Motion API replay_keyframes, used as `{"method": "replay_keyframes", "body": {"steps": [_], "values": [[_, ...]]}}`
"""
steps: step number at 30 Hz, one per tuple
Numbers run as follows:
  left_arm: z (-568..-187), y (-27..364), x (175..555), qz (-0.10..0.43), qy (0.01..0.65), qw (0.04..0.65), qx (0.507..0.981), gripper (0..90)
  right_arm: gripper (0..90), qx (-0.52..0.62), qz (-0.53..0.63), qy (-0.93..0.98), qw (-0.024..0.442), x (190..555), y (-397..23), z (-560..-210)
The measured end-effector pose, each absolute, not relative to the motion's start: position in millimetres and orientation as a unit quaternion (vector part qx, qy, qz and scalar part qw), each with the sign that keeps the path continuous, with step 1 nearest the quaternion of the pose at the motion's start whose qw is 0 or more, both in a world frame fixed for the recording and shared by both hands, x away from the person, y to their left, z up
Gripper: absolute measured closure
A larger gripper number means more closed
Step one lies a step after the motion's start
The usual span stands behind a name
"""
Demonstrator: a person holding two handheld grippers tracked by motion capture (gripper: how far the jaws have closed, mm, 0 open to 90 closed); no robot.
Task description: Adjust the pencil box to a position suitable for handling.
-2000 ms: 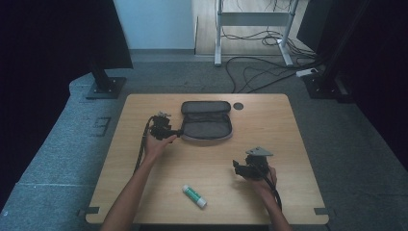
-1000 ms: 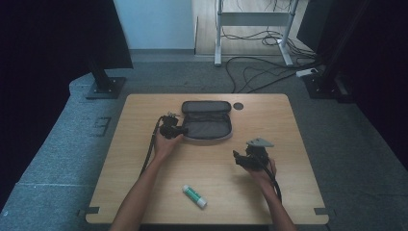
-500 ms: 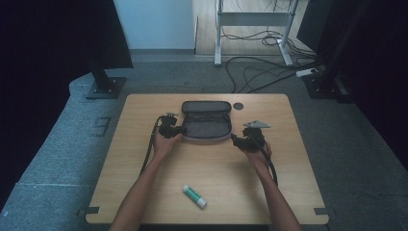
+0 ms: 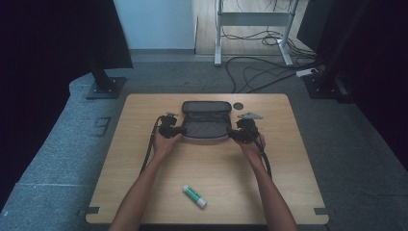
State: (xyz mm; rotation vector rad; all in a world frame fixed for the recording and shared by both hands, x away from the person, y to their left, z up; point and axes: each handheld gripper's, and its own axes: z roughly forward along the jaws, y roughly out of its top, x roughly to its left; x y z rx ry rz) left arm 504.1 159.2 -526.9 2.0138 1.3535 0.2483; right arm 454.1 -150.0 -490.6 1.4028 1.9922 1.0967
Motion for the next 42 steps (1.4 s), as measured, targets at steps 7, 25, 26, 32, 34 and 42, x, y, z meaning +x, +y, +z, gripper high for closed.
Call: {"method": "replay_keyframes", "body": {"steps": [7, 25, 26, 32, 34, 42], "values": [[-527.6, 159.9, 504.7, 0.095, 0.524, 0.339, 0.776, 69.0, 38.5, 0.515, 0.383, 0.731, 0.231, 471.3, -145.7, -497.9], [-530.6, 157.9, 505.3, 0.102, 0.527, 0.327, 0.777, 68.5, 51.7, 0.529, 0.348, 0.744, 0.214, 491.6, -144.9, -522.9], [-530.8, 157.6, 505.2, 0.103, 0.526, 0.327, 0.778, 68.5, 54.1, 0.53, 0.346, 0.745, 0.208, 492.3, -144.7, -525.2], [-531.3, 159.6, 505.9, 0.098, 0.526, 0.33, 0.778, 69.0, 59.9, 0.536, 0.34, 0.746, 0.201, 494.0, -143.0, -531.3], [-531.6, 160.2, 506.1, 0.096, 0.526, 0.331, 0.778, 69.5, 62.4, 0.538, 0.337, 0.747, 0.199, 494.6, -142.0, -533.4], [-532.0, 159.8, 505.7, 0.098, 0.526, 0.332, 0.777, 71.0, 75.9, 0.545, 0.328, 0.744, 0.205, 495.1, -134.5, -539.0]]}}
